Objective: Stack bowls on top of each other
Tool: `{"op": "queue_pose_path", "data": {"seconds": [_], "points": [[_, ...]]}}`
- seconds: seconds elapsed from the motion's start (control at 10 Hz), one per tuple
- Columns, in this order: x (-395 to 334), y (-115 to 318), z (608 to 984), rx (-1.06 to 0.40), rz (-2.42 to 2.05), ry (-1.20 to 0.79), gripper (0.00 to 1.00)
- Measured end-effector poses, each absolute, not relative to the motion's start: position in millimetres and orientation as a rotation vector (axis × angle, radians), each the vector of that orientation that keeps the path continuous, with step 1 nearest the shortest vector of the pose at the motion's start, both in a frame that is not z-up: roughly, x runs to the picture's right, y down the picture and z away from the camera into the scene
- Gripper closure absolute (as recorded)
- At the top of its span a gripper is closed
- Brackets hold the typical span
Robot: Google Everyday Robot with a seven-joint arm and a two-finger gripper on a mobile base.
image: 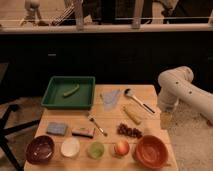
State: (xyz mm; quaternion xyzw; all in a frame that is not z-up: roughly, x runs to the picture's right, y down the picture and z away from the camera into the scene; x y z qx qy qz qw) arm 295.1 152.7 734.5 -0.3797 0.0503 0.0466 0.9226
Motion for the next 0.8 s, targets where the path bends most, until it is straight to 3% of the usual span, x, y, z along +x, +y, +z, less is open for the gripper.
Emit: {"op": "queue_pose_path", "data": {"seconds": [0.4, 0.8], "points": [[288, 164, 740, -0.774, 0.192, 0.139, 0.20], [268, 179, 752, -0.768, 0.225, 0.054, 0.20]]}}
